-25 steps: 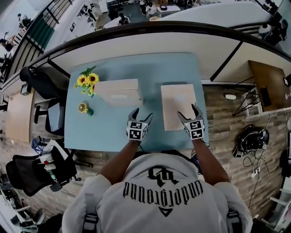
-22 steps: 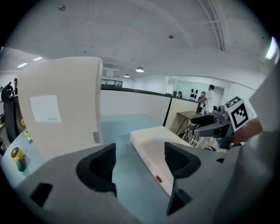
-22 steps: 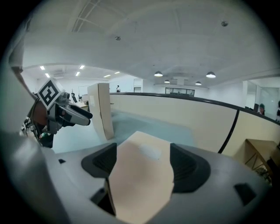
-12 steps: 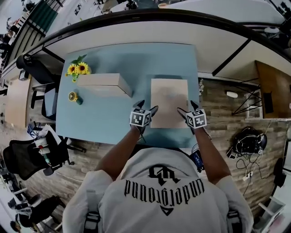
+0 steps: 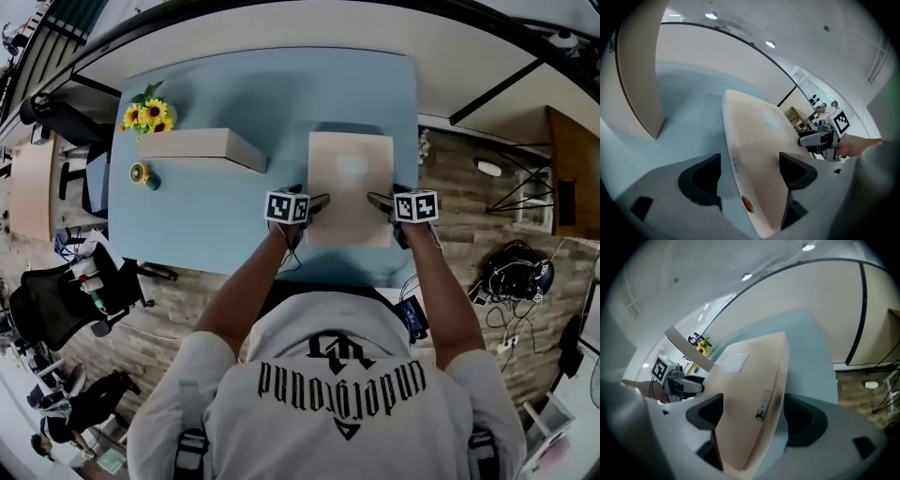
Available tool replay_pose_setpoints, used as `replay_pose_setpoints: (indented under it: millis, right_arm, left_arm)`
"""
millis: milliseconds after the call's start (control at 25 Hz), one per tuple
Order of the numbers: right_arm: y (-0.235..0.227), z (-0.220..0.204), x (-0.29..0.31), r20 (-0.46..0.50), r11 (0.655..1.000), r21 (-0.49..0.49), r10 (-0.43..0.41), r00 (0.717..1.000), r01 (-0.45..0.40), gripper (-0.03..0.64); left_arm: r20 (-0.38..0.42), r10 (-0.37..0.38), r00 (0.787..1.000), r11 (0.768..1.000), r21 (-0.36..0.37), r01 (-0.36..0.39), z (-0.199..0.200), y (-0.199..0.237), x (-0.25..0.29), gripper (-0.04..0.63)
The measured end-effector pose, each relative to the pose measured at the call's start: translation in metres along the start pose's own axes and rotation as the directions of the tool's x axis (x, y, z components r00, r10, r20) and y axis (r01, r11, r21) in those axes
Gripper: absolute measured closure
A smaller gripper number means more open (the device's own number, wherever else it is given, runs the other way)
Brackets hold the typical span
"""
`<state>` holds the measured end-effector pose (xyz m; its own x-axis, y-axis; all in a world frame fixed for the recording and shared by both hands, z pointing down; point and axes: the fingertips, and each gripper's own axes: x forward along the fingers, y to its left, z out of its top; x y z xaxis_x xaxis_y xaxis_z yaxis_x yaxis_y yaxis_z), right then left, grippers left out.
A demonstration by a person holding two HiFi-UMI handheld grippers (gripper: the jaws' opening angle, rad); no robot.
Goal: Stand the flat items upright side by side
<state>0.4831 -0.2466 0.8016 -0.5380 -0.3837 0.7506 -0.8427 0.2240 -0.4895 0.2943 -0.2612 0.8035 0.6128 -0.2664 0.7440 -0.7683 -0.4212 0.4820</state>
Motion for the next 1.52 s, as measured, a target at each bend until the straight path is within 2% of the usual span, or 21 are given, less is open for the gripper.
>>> replay_pose_setpoints:
  millis: [200,280,640,840,1040,1200,1320,1520]
  right_arm:
    - [0.001,-0.008,0.011,-0.027,0.998,0.056,0.034,0.999,-0.032,0.224]
    - [-0.001,-0.009,0.011,-0.024,0.998,0.054,0.032,0.999,-0.030,0.231]
    - [0.002,-0.009,0.006,0.022,0.998,0.057,0.001,1.000,-0.002,0.249]
    - [0.016,-0.013,-0.014,0.067,0.999,0.017,-0.041,0.997,0.040,0.253]
    - [0.045,-0.006,-0.039,0.155,0.993,-0.075,-0.073,0.985,0.086,0.259]
    - [0.072,-0.003,-0.062,0.252,0.971,-0.171,-0.123,0.960,0.169,0.262]
    - [0.098,-0.003,-0.077,0.339,0.936,-0.250,-0.154,0.928,0.247,0.268]
    - [0.153,0.003,-0.094,0.475,0.871,-0.335,-0.174,0.862,0.360,0.273]
  left_arm:
    - [-0.026,-0.060,0.998,0.997,-0.052,0.059,-0.008,0.001,0.005,0.212]
    - [-0.034,-0.068,0.997,0.997,-0.044,0.066,-0.008,-0.002,0.009,0.238]
    - [-0.017,-0.071,0.997,0.997,-0.025,0.070,-0.007,-0.009,0.009,0.262]
    - [-0.007,-0.053,0.999,0.997,0.057,0.054,-0.006,-0.021,-0.008,0.267]
    - [0.040,-0.030,0.999,0.985,0.170,0.023,0.003,-0.034,-0.038,0.270]
    - [0.095,-0.013,0.995,0.963,0.268,-0.013,0.004,-0.042,-0.063,0.270]
    - [0.154,0.009,0.988,0.939,0.339,-0.062,0.006,-0.047,-0.091,0.270]
    - [0.242,0.022,0.970,0.916,0.384,-0.117,0.005,-0.039,-0.142,0.272]
